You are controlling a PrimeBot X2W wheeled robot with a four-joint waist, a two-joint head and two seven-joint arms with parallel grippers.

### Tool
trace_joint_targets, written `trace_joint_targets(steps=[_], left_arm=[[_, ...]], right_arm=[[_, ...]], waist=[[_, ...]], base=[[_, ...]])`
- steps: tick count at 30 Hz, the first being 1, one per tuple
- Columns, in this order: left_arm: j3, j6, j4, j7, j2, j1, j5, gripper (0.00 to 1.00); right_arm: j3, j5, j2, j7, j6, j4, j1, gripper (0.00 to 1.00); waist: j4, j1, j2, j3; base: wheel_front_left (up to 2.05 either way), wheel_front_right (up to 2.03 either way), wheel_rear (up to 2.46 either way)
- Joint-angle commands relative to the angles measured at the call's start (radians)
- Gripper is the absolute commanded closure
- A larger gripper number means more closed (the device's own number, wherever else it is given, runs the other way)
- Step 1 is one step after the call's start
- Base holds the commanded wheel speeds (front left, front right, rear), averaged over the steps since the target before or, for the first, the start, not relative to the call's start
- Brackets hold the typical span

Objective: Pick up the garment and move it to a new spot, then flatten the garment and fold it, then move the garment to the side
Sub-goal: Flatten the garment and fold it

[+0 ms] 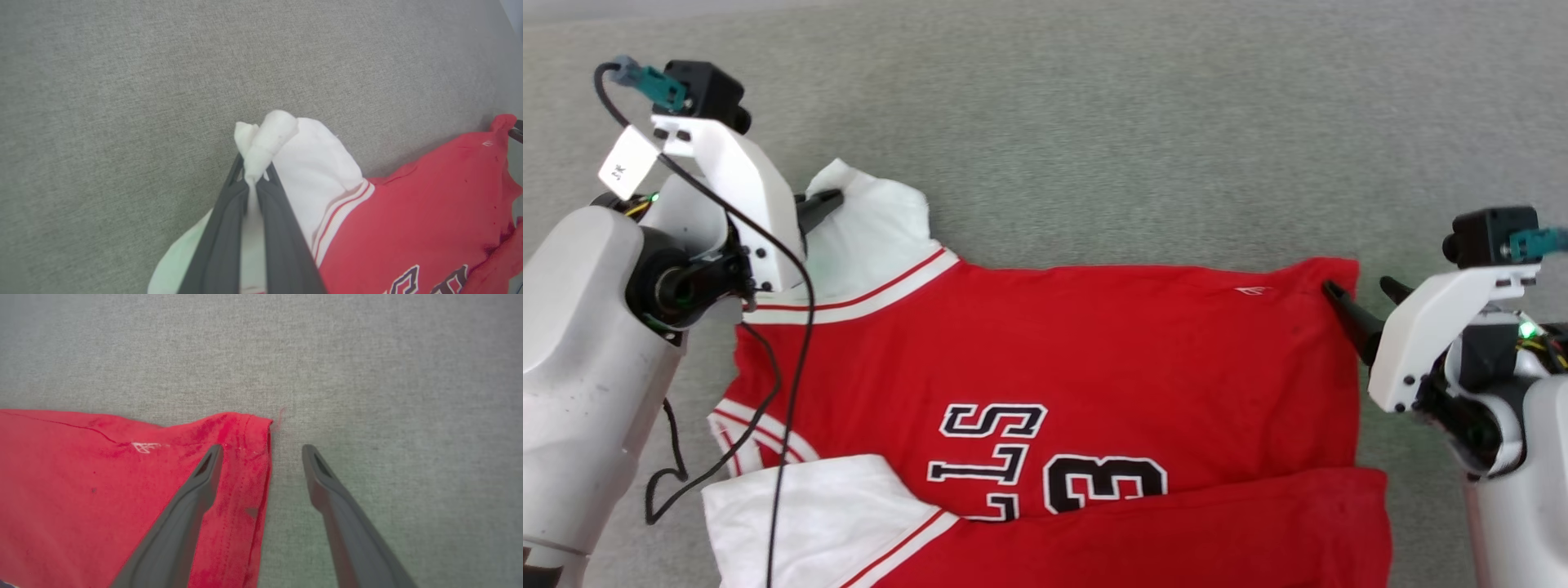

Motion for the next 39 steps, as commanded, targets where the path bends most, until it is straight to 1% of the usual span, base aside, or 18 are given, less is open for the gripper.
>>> trace_joint_targets(steps=[1, 5, 8, 11, 12, 13, 14, 18, 22, 27, 29, 33, 39], left_arm=[[0.0, -0.003, -0.009, -0.009, -0.004, -0.011, 0.005, 1.0], [-0.007, -0.005, -0.045, -0.023, -0.01, -0.023, 0.011, 1.0], [-0.009, -0.007, -0.062, -0.035, -0.013, -0.023, 0.007, 1.0], [-0.009, -0.008, -0.073, -0.05, -0.017, -0.012, -0.003, 1.0], [-0.011, -0.009, -0.074, -0.056, -0.017, -0.007, -0.005, 1.0], [-0.013, -0.008, -0.075, -0.058, -0.018, -0.002, -0.008, 1.0], [-0.013, -0.008, -0.075, -0.064, -0.019, 0.002, -0.015, 1.0], [-0.008, -0.009, -0.067, -0.095, -0.02, 0.013, -0.023, 1.0], [0.002, -0.01, -0.063, -0.147, -0.019, 0.024, -0.028, 1.0], [0.023, -0.009, -0.084, -0.221, -0.009, 0.075, -0.044, 1.0], [0.037, -0.008, -0.103, -0.249, -0.002, 0.115, -0.055, 1.0], [0.046, 0.013, -0.158, -0.308, 0.018, 0.223, -0.056, 1.0], [0.028, 0.07, -0.243, -0.365, 0.03, 0.424, -0.058, 1.0]], right_arm=[[-0.002, -0.007, -0.01, 0.04, 0.0, 0.008, -0.025, 0.0], [-0.004, -0.029, -0.025, 0.178, 0.0, 0.032, -0.083, 0.0], [0.0, -0.046, -0.024, 0.27, 0.0, 0.064, -0.103, 0.0], [0.007, -0.055, -0.015, 0.331, 0.0, 0.103, -0.097, 0.0], [0.008, -0.057, -0.011, 0.349, 0.0, 0.118, -0.092, 0.32], [0.008, -0.055, -0.006, 0.361, 0.0, 0.129, -0.087, 0.77], [0.006, -0.051, -0.001, 0.367, 0.0, 0.136, -0.087, 1.0], [-0.012, -0.049, -0.014, 0.344, -0.001, 0.117, -0.107, 1.0], [-0.046, -0.052, -0.035, 0.289, -0.001, 0.036, -0.122, 1.0], [-0.083, -0.065, -0.033, 0.239, -0.001, -0.065, -0.058, 1.0], [-0.098, -0.065, -0.021, 0.228, -0.001, -0.101, -0.017, 1.0], [-0.117, -0.059, -0.003, 0.212, -0.001, -0.154, 0.081, 1.0], [-0.129, -0.045, 0.027, 0.182, -0.001, -0.188, 0.238, 1.0]], waist=[[0.028, 0.0, 0.0, -0.001], [0.063, 0.0, 0.0, 0.015], [0.08, 0.0, 0.0, 0.028], [0.09, 0.0, 0.0, 0.037], [0.092, 0.0, 0.0, 0.038], [0.094, 0.0, 0.0, 0.039], [0.095, 0.0, 0.0, 0.04], [0.096, 0.0, 0.0, 0.03], [0.101, 0.0, 0.0, 0.001], [0.112, 0.0, 0.0, -0.048], [0.117, 0.0, 0.0, -0.069], [0.124, 0.0, 0.0, -0.111], [0.144, 0.0, 0.0, -0.167]], base=[[0.0, 0.0, 0.0], [0.0, 0.0, 0.0], [0.0, 0.0, 0.0], [0.0, 0.0, 0.0], [0.0, 0.0, 0.0], [0.0, 0.0, 0.0], [0.0, 0.0, 0.0], [0.0, 0.0, 0.0], [0.0, 0.0, 0.0], [0.0, 0.0, 0.0], [0.0, 0.0, 0.0], [0.0, 0.0, 0.0], [0.0, 0.0, 0.0]])
